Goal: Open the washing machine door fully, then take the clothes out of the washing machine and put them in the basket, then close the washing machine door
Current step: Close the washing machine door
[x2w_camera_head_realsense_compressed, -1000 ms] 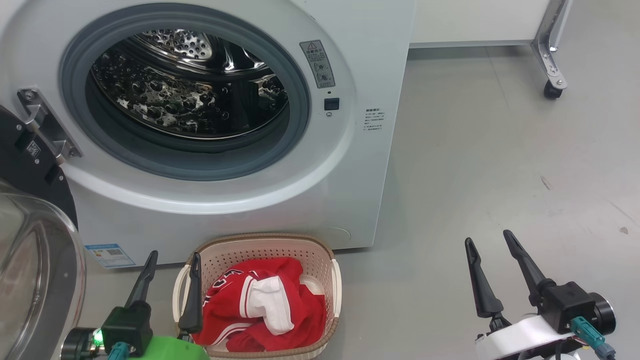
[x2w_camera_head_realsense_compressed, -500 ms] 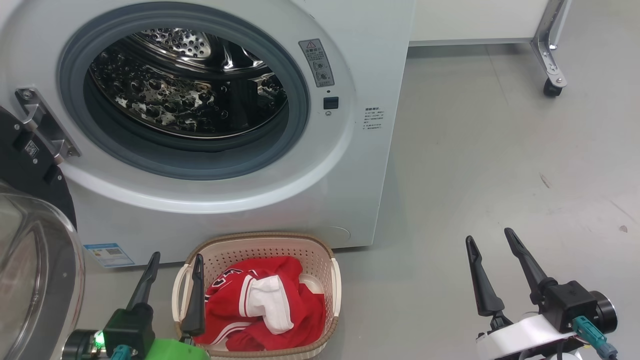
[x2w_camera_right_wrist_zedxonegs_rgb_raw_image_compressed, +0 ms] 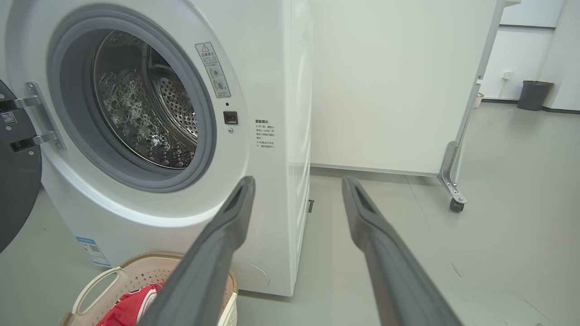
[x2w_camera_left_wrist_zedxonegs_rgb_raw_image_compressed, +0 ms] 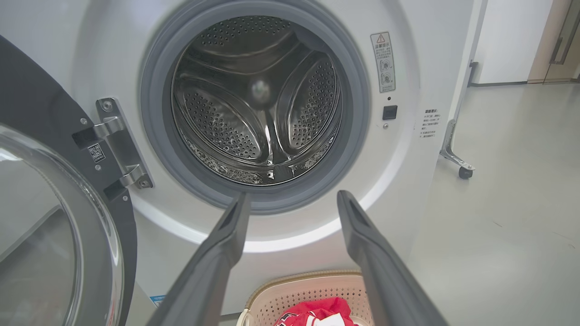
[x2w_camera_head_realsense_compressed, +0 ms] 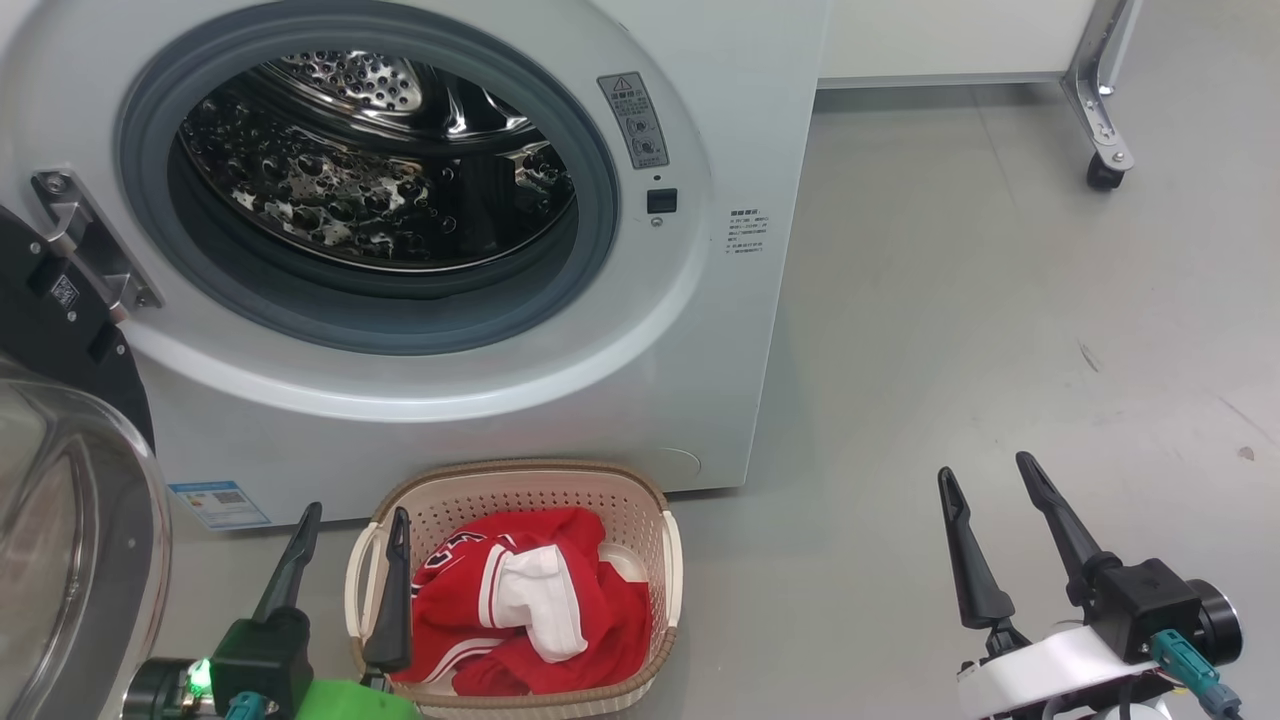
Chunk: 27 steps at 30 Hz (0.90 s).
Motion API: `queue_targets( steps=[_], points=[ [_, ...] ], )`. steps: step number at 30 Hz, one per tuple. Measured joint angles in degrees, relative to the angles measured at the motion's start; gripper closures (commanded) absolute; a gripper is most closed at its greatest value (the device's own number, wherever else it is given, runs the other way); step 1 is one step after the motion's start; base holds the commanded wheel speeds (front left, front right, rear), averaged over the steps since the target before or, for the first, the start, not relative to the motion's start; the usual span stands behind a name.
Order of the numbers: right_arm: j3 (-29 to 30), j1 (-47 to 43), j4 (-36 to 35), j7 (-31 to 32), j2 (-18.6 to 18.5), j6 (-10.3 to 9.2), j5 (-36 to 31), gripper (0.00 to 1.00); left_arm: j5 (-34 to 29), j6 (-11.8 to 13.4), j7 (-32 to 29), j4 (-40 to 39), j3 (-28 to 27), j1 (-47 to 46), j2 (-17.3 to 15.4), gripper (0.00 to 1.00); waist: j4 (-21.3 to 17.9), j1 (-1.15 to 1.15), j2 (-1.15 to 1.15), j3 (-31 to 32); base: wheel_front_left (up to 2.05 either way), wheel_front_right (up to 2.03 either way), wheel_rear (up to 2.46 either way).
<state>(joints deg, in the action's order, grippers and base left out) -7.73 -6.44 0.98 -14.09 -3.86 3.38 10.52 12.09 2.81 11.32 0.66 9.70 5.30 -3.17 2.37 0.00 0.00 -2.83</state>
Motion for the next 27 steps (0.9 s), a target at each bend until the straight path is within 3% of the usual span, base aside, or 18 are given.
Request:
queue_targets(
  steps=[27],
  points=[
    [0.1,0.0,-0.3,0.3,-0.2,-0.01,0.0,0.00,0.0,0.2,-0.7,-1.7,0.9,0.6,-0.5,0.00,-0.1,0.00,0.00,0.3,-0.90,0.90,0.00]
  ],
)
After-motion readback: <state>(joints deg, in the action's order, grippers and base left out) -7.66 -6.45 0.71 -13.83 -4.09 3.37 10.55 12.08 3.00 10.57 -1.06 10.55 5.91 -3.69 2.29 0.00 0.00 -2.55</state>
